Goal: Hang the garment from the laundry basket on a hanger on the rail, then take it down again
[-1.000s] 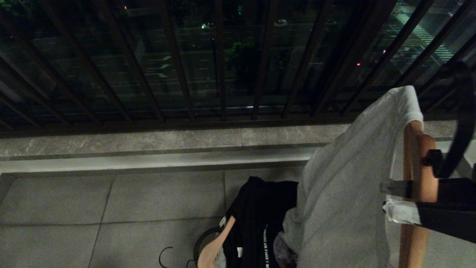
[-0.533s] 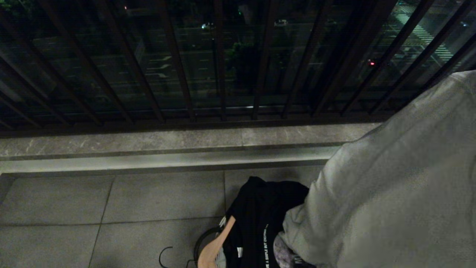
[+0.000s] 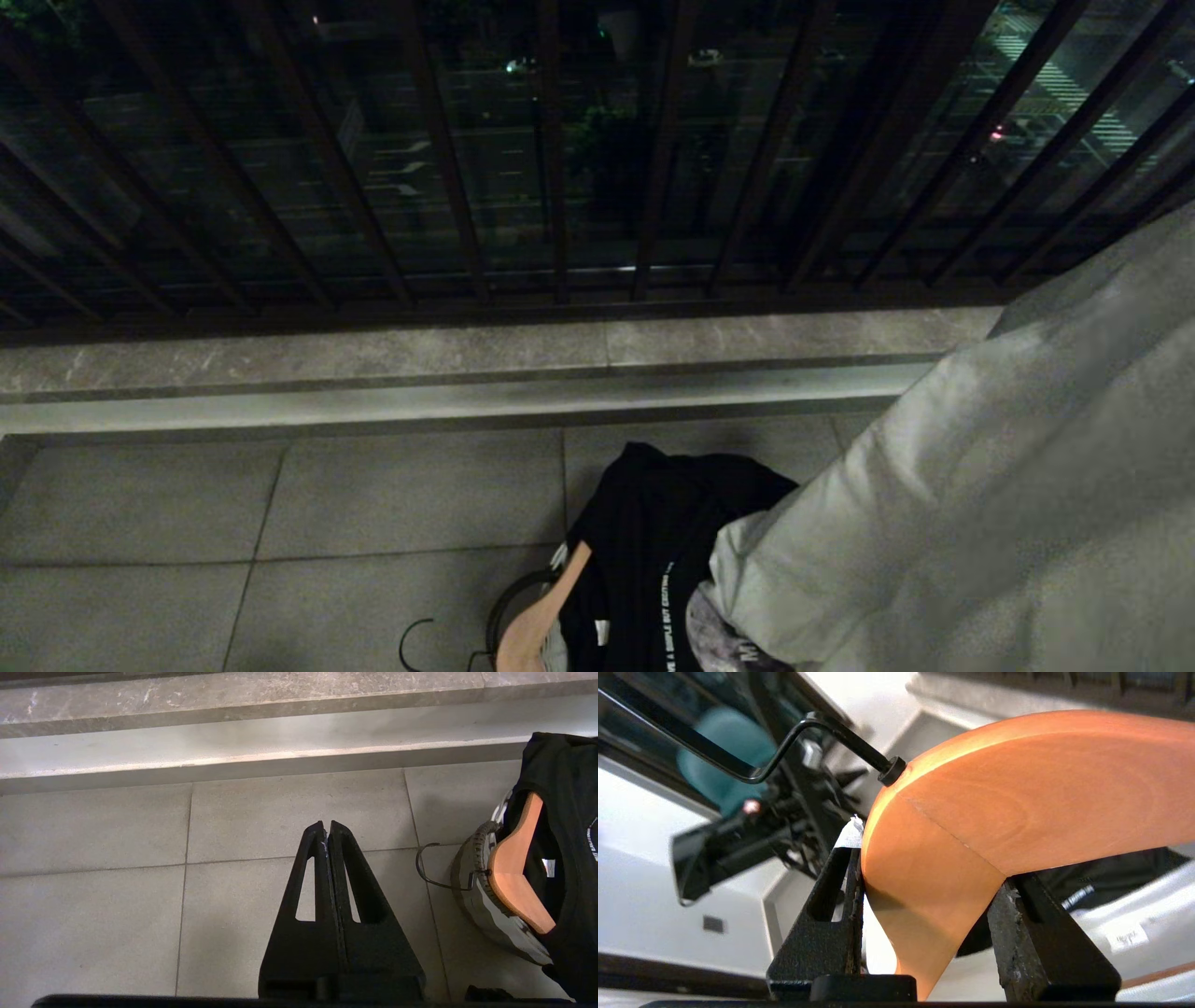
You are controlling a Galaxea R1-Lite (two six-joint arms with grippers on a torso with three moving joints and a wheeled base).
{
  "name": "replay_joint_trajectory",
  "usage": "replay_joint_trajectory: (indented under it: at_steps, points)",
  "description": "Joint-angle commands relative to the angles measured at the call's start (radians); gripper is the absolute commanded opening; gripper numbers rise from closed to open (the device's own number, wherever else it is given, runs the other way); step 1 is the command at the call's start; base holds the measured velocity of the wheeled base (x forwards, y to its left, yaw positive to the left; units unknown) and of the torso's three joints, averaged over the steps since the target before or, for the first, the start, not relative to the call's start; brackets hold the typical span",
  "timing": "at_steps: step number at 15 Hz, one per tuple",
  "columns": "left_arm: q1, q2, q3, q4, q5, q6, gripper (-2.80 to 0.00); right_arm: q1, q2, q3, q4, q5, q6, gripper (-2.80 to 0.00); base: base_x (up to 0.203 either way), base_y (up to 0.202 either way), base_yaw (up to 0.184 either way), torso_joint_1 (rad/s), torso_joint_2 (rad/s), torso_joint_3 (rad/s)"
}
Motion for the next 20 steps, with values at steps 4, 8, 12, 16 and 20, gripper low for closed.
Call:
replay_joint_trajectory:
  at_steps: [4, 8, 12, 16, 20]
  points:
    - [0.000, -0.001, 0.002, -0.001, 0.000, 0.000, -2.80, -0.024, -0.029, -0.033, 0.002, 0.002, 0.010, -2.80, 0.000, 0.000, 0.000, 0.000, 0.00, 0.000]
    - [0.000, -0.001, 0.002, -0.001, 0.000, 0.000, -2.80, -0.039, -0.026, -0.050, 0.000, -0.005, 0.012, -2.80, 0.000, 0.000, 0.000, 0.000, 0.00, 0.000]
    - [0.000, -0.001, 0.002, 0.001, 0.000, 0.000, -2.80, -0.039, -0.024, -0.060, -0.002, -0.032, 0.010, -2.80, 0.000, 0.000, 0.000, 0.000, 0.00, 0.000]
    - [0.000, -0.001, 0.002, 0.000, 0.000, 0.000, -2.80, -0.039, -0.024, -0.057, -0.002, -0.044, 0.008, -2.80, 0.000, 0.000, 0.000, 0.000, 0.00, 0.000]
    - [0.000, -0.001, 0.002, -0.001, 0.000, 0.000, -2.80, -0.038, -0.021, -0.056, -0.015, -0.045, 0.003, -2.80, 0.000, 0.000, 0.000, 0.000, 0.00, 0.000]
